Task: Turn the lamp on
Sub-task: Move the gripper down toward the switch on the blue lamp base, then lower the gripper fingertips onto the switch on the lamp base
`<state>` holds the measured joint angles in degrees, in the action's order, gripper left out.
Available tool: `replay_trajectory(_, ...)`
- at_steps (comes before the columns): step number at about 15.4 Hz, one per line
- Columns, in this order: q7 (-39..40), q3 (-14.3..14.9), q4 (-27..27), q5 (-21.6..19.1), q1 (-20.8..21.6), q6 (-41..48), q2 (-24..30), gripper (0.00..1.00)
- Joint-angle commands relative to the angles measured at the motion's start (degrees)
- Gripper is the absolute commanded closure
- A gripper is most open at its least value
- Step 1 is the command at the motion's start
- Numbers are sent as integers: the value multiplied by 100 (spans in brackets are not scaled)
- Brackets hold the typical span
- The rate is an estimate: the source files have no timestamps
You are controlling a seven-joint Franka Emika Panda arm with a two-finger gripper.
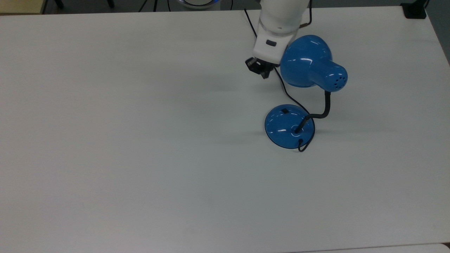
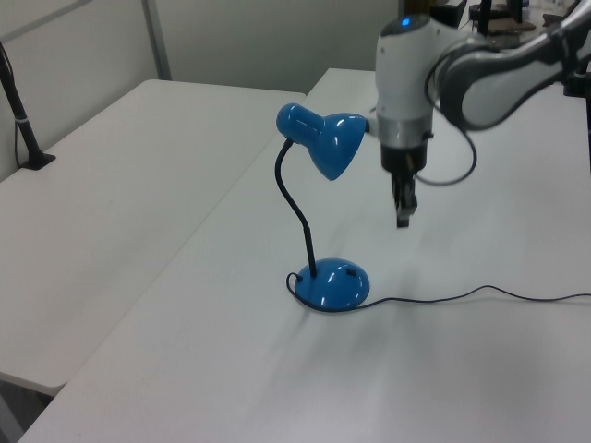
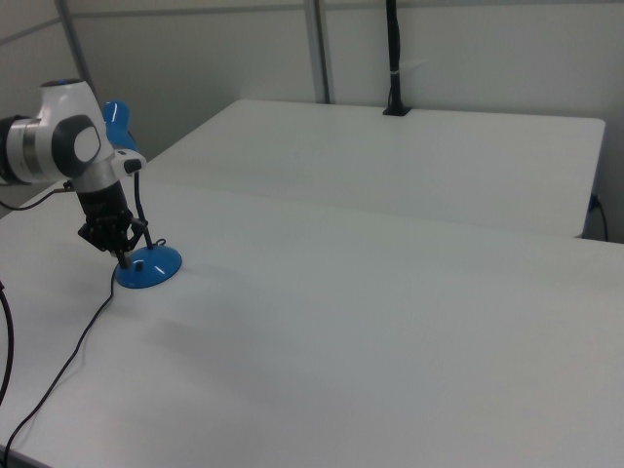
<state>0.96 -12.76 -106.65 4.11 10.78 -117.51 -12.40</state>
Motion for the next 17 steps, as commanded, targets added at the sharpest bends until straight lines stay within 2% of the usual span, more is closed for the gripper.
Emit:
replay_trajectory(1, -157, 2, -373, 90, 126, -859, 9, 100)
replay_trajectory(3, -271, 2, -566, 142, 249, -1299, 0, 100)
replay_trajectory(9, -991, 2, -1208, 748, 346, -2512, 27, 100)
replay_trajectory(17, -1502, -7, -1446, 793, 346, -3568, -8, 100)
